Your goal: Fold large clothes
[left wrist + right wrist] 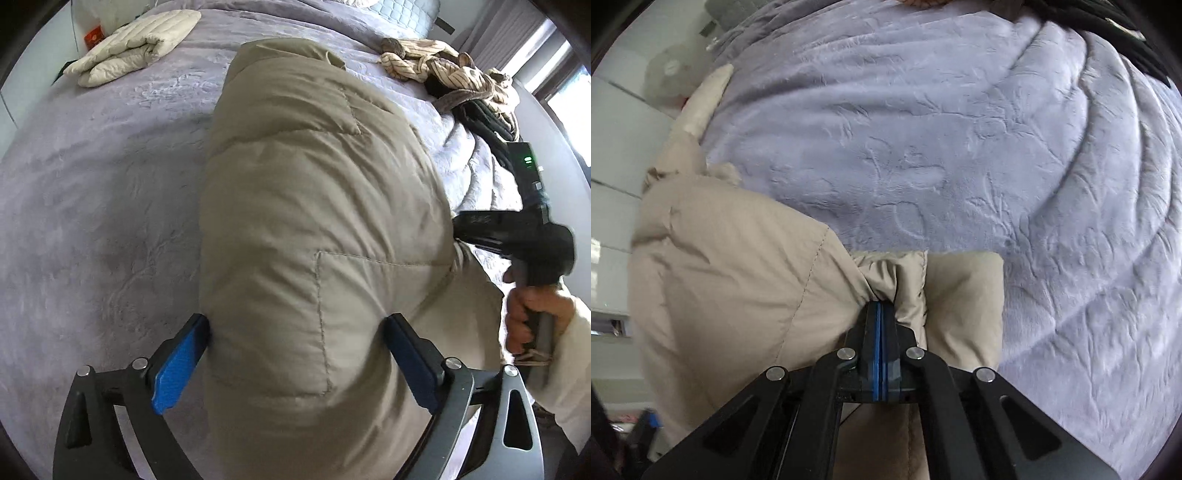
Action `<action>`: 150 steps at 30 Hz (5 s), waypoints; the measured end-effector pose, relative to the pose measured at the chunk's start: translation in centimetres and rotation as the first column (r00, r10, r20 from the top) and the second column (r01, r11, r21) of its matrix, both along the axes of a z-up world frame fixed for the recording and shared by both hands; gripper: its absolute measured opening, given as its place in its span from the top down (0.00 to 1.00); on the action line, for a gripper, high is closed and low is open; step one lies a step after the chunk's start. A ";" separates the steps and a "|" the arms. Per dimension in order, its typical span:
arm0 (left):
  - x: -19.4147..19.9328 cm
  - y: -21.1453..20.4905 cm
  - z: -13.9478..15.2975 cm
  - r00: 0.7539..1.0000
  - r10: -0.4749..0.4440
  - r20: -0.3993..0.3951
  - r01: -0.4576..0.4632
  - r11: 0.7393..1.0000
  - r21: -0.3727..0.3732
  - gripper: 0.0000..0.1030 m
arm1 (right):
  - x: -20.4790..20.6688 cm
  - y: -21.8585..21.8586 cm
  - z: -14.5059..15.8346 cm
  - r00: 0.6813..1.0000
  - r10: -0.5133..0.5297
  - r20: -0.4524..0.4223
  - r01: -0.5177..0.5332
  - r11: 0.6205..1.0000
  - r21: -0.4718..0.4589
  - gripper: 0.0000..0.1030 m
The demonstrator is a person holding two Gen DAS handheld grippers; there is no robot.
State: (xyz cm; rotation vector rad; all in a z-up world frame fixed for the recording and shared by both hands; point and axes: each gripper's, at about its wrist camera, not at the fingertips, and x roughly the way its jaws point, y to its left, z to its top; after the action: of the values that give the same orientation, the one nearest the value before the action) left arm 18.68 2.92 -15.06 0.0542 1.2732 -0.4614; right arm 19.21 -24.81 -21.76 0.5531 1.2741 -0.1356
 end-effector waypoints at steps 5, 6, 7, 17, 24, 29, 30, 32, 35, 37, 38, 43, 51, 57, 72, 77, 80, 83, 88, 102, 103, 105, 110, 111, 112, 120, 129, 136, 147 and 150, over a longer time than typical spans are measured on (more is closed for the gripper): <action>0.0 -0.1 -0.1 1.000 0.004 -0.011 -0.004 1.000 0.019 0.06 | 0.4 0.3 0.3 1.000 -0.008 -0.022 0.008 1.000 0.012 1.00; 0.0 0.0 -0.2 1.000 0.006 -0.014 -0.005 1.000 0.020 0.06 | 0.2 0.3 0.8 1.000 -0.007 -0.025 0.007 1.000 0.009 1.00; 0.0 0.2 -0.3 1.000 0.011 -0.022 -0.010 1.000 0.019 0.06 | 0.1 0.2 1.2 1.000 -0.007 -0.027 0.007 1.000 0.007 1.00; -0.3 0.7 -0.2 0.999 0.020 -0.031 -0.020 1.000 0.023 0.06 | -4.3 2.2 6.9 0.999 0.050 -0.005 -0.051 0.998 -0.028 0.97; -0.7 0.7 0.1 0.999 0.024 -0.033 -0.023 1.000 0.021 0.06 | -8.6 3.6 8.8 0.999 0.035 -0.013 -0.035 0.999 0.009 0.97; -1.2 1.0 0.5 0.999 0.015 -0.037 -0.014 1.000 0.017 0.06 | -10.7 4.5 9.5 1.000 0.017 -0.022 -0.016 0.999 0.032 0.97; -1.3 1.1 0.5 0.999 0.015 -0.044 -0.015 1.000 0.016 0.06 | -11.0 4.7 9.6 1.000 0.015 -0.023 -0.015 0.999 0.033 0.97; -1.2 1.3 0.6 0.998 0.017 -0.055 -0.016 1.000 0.013 0.06 | -11.6 5.0 9.8 1.000 0.011 -0.028 -0.010 0.999 0.035 0.97; -1.5 1.5 1.4 0.999 0.007 -0.054 -0.006 1.000 0.022 0.06 | -12.5 5.6 10.0 0.999 0.005 -0.039 -0.003 0.999 0.044 0.97; -2.0 1.5 2.1 0.999 -0.019 -0.048 0.020 0.999 0.030 0.06 | -13.0 6.0 10.3 0.999 0.012 -0.041 -0.009 0.998 0.056 0.97; -2.2 1.5 2.3 0.999 -0.025 -0.048 0.027 0.999 0.033 0.06 | -13.2 6.2 10.3 0.999 0.018 -0.042 -0.016 0.998 0.065 0.97; -3.5 1.7 3.3 0.997 -0.055 -0.056 0.058 0.996 0.061 0.06 | -14.1 6.9 10.6 0.998 0.018 -0.053 -0.014 0.997 0.078 0.97; -5.9 2.4 6.6 0.996 -0.084 0.031 0.081 0.993 0.087 0.01 | -14.7 8.6 12.4 0.999 0.018 -0.041 -0.016 0.998 0.059 0.97; -6.9 2.8 9.7 0.988 -0.066 0.137 0.051 0.993 0.110 0.01 | -15.2 9.9 15.4 1.000 0.005 0.028 -0.005 1.000 -0.011 0.16; -10.4 3.9 15.7 0.972 0.053 0.231 -0.082 0.989 0.120 0.01 | -16.7 11.5 21.5 0.991 0.018 0.134 0.006 0.984 -0.177 0.00; -12.2 3.8 16.8 0.968 0.061 0.244 -0.095 0.987 0.130 0.01 | -18.3 11.0 22.4 0.989 0.003 0.146 0.023 0.984 -0.176 0.00; -13.1 3.6 17.3 0.965 0.068 0.255 -0.106 0.985 0.139 0.01 | -18.8 10.8 22.8 0.988 0.004 0.154 0.026 0.982 -0.188 0.00; -13.6 3.5 17.8 0.962 0.076 0.263 -0.115 0.984 0.136 0.01 | -19.2 10.6 23.1 0.987 0.007 0.157 0.025 0.980 -0.198 0.00; -14.3 3.5 18.3 0.957 0.098 0.272 -0.139 0.981 0.134 0.01 | -19.5 10.5 23.5 0.986 0.029 0.167 0.009 0.975 -0.222 0.00; -14.8 3.3 18.5 0.954 0.110 0.278 -0.154 0.978 0.141 0.01 | -20.1 10.6 23.8 0.984 0.044 0.175 -0.002 0.973 -0.231 0.00; -14.8 3.3 18.5 0.954 0.112 0.277 -0.155 0.978 0.140 0.01 | -20.1 10.5 23.7 0.984 0.044 0.175 -0.002 0.973 -0.230 0.00; -14.9 3.3 18.5 0.954 0.112 0.277 -0.155 0.978 0.141 0.01 | -20.2 10.5 23.7 0.984 0.044 0.175 -0.002 0.973 -0.231 0.00; -14.7 3.3 18.5 0.955 0.109 0.276 -0.154 0.978 0.145 0.01 | -20.2 10.5 23.7 0.983 0.044 0.176 -0.002 0.973 -0.230 0.00; -14.7 3.3 18.5 0.955 0.109 0.276 -0.154 0.978 0.144 0.01 | -20.1 10.5 23.7 0.983 0.045 0.175 -0.003 0.973 -0.230 0.00; -14.7 3.4 18.5 0.955 0.109 0.276 -0.153 0.978 0.144 0.01 | -20.2 10.5 23.7 0.983 0.045 0.176 -0.004 0.973 -0.230 0.00; -14.5 3.8 18.5 0.956 0.107 0.274 -0.152 0.977 0.148 0.01 | -20.2 10.7 23.7 0.984 0.044 0.174 -0.002 0.973 -0.229 0.00; -14.4 3.8 18.5 0.956 0.107 0.272 -0.151 0.977 0.149 0.01 | -20.2 10.9 23.8 0.984 0.045 0.172 -0.004 0.973 -0.229 0.00; -14.4 3.9 18.5 0.956 0.108 0.273 -0.153 0.977 0.149 0.01 | -20.2 11.0 23.8 0.984 0.044 0.172 -0.003 0.973 -0.230 0.00; -14.3 3.9 18.5 0.956 0.107 0.272 -0.152 0.977 0.150 0.01 | -20.2 11.4 23.9 0.984 0.045 0.172 -0.004 0.973 -0.229 0.00; -14.3 4.0 18.5 0.957 0.105 0.272 -0.150 0.977 0.152 0.01 | -20.1 11.3 23.8 0.984 0.046 0.171 -0.005 0.973 -0.229 0.00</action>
State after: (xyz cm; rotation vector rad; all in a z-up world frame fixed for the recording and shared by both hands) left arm 4.38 6.89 3.42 0.1714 1.0445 -0.2230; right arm -0.92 -13.55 2.07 0.3428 1.0769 -0.2046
